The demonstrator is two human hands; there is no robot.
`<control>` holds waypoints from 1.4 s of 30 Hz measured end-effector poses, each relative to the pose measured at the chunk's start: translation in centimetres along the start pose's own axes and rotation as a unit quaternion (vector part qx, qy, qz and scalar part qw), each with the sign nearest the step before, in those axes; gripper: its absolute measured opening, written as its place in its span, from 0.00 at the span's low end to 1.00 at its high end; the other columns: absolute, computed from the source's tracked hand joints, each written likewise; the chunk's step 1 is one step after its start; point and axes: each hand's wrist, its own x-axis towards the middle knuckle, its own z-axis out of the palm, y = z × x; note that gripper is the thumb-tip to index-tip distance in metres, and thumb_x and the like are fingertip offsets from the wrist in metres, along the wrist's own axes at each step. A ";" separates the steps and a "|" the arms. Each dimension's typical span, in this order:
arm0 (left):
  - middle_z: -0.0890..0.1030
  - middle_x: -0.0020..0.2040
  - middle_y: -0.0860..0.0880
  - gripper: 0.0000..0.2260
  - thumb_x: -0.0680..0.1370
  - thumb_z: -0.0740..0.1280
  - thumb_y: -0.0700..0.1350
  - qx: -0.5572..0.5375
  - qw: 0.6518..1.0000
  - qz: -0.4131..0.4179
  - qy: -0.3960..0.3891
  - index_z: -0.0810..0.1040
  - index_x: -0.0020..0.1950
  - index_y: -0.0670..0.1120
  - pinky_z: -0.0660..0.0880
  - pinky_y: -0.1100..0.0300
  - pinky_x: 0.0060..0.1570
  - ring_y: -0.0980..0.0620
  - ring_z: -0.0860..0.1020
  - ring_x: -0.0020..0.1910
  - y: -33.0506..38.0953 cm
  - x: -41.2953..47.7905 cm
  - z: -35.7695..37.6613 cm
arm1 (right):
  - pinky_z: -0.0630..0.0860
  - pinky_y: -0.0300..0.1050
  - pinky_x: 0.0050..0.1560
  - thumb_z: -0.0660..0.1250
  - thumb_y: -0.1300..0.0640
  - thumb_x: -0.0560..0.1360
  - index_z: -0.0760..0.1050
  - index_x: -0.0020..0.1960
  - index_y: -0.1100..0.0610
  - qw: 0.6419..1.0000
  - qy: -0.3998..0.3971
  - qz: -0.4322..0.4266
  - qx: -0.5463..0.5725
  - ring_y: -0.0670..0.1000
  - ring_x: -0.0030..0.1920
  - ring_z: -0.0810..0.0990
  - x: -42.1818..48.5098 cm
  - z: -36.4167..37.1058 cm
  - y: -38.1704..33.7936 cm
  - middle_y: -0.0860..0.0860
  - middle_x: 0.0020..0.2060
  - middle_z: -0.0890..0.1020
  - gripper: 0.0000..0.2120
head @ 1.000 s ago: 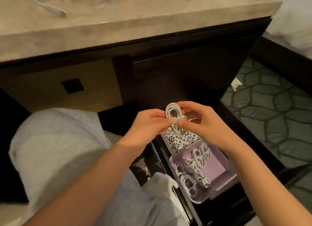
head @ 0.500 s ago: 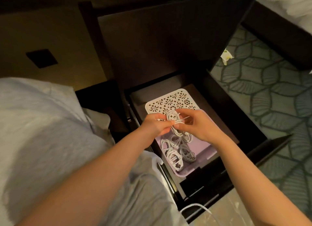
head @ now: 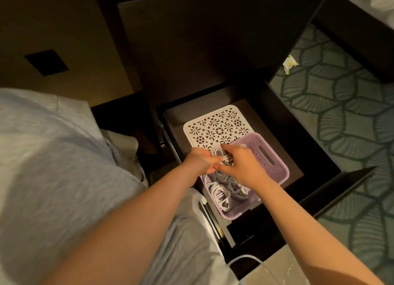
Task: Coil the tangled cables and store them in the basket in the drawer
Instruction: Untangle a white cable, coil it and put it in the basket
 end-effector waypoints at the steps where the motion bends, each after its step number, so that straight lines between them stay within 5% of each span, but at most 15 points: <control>1: 0.77 0.40 0.43 0.11 0.76 0.69 0.37 0.017 1.000 0.000 0.008 0.75 0.55 0.32 0.76 0.63 0.42 0.52 0.76 0.37 -0.1 0.1 0.1 | 0.65 0.35 0.30 0.74 0.53 0.70 0.75 0.48 0.60 1.000 -0.003 -0.001 0.000 0.44 0.29 0.69 0.0 0.1 0.2 0.47 0.30 0.74 0.14; 5: 0.77 0.36 0.49 0.06 0.76 0.68 0.42 0.132 0.988 0.062 0.058 0.75 0.40 0.45 0.76 0.57 0.47 0.48 0.77 0.43 -0.7 0.9 0.0 | 0.68 0.30 0.32 0.75 0.57 0.69 0.76 0.52 0.57 0.999 -0.017 0.031 0.024 0.39 0.32 0.73 0.0 -0.2 1.6 0.44 0.36 0.77 0.14; 9: 0.77 0.46 0.47 0.02 0.77 0.67 0.43 0.213 0.972 0.094 0.040 0.75 0.48 0.45 0.72 0.60 0.46 0.49 0.75 0.46 -1.3 1.0 -0.3 | 0.69 0.29 0.30 0.74 0.56 0.70 0.73 0.50 0.56 0.986 -0.079 0.127 0.070 0.40 0.32 0.75 0.2 -0.7 4.5 0.46 0.37 0.78 0.13; 12: 0.76 0.49 0.47 0.02 0.77 0.66 0.42 0.240 0.966 0.093 0.025 0.75 0.49 0.45 0.71 0.61 0.47 0.50 0.75 0.48 -1.4 1.1 -0.3 | 0.72 0.40 0.45 0.74 0.52 0.70 0.73 0.57 0.59 0.981 -0.095 0.169 0.002 0.50 0.45 0.78 0.6 -0.3 6.3 0.51 0.46 0.80 0.21; 18: 0.77 0.49 0.47 0.01 0.77 0.65 0.42 0.262 0.961 0.091 0.009 0.75 0.48 0.45 0.72 0.59 0.49 0.50 0.74 0.48 -1.5 1.3 -0.4 | 0.73 0.43 0.52 0.72 0.59 0.71 0.66 0.67 0.58 0.956 -0.163 0.237 -0.064 0.51 0.48 0.75 -0.5 1.3 7.8 0.55 0.57 0.78 0.27; 24: 0.74 0.45 0.46 0.02 0.77 0.64 0.40 0.266 0.960 0.087 -0.002 0.75 0.45 0.45 0.70 0.61 0.44 0.50 0.73 0.44 -1.4 1.3 -0.7 | 0.73 0.48 0.60 0.71 0.53 0.72 0.64 0.70 0.57 0.938 -0.218 0.242 -0.121 0.55 0.59 0.76 -0.5 1.3 7.7 0.55 0.61 0.77 0.30; 29: 0.70 0.40 0.44 0.08 0.79 0.62 0.42 0.271 0.957 0.093 -0.038 0.72 0.40 0.46 0.67 0.61 0.37 0.51 0.69 0.40 1.7 -0.6 -1.1 | 0.77 0.42 0.49 0.66 0.56 0.75 0.72 0.62 0.56 0.942 -0.224 0.182 -0.171 0.52 0.49 0.79 0.8 -1.7 5.2 0.51 0.52 0.81 0.17; 33: 0.74 0.44 0.46 0.08 0.80 0.62 0.47 0.305 0.935 0.171 -0.064 0.77 0.48 0.44 0.73 0.59 0.39 0.50 0.73 0.42 6.2 -4.7 -2.4 | 0.77 0.46 0.55 0.66 0.54 0.76 0.73 0.61 0.53 0.964 -0.184 0.086 -0.170 0.49 0.51 0.78 1.8 -6.1 0.2 0.48 0.54 0.79 0.14; 36: 0.80 0.48 0.51 0.11 0.79 0.63 0.51 0.341 0.914 0.218 -0.031 0.79 0.54 0.46 0.76 0.55 0.53 0.52 0.79 0.49 9.7 -8.9 -5.1 | 0.77 0.48 0.53 0.67 0.50 0.75 0.75 0.56 0.49 0.984 -0.125 0.005 -0.127 0.46 0.49 0.79 2.4 -10.2 -5.1 0.43 0.49 0.79 0.10; 42: 0.81 0.48 0.53 0.11 0.77 0.63 0.57 0.451 0.850 0.264 0.072 0.78 0.51 0.52 0.76 0.53 0.55 0.54 0.78 0.49 14.7 -15.9 -11.4 | 0.79 0.49 0.46 0.66 0.45 0.74 0.74 0.45 0.44 0.980 0.027 -0.114 -0.159 0.42 0.41 0.78 3.3 -16.5 -15.6 0.38 0.38 0.78 0.04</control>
